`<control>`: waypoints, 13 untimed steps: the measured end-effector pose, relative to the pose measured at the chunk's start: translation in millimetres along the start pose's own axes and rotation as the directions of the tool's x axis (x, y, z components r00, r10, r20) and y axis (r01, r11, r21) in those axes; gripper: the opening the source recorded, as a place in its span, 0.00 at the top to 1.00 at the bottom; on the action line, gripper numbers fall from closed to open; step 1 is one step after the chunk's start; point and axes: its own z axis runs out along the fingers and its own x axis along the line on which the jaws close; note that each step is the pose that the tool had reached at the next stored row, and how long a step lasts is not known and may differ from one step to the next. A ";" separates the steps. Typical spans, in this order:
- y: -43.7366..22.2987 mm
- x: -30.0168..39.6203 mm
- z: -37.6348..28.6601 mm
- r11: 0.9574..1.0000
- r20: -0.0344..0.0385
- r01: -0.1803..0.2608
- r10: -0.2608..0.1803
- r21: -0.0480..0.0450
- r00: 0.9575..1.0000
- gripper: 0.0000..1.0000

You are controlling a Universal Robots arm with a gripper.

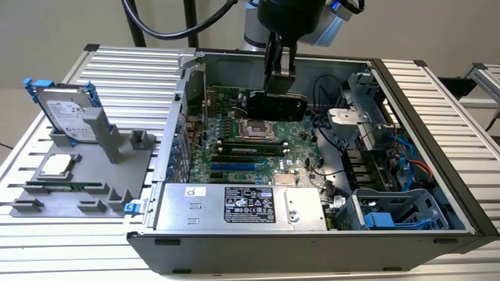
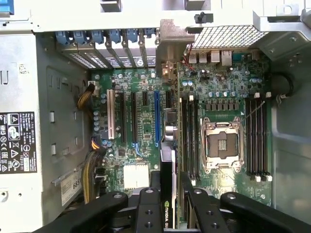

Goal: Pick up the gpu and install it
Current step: 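Insert the gpu into the slot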

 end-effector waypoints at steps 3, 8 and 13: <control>0.0 -0.4 4.3 1.000 0.000 0.000 0.000 0.004 1.000 1.00; -0.3 -1.0 13.3 1.000 0.001 0.000 0.000 0.004 1.000 1.00; 1.0 -4.3 22.7 1.000 0.001 0.000 0.000 0.004 1.000 1.00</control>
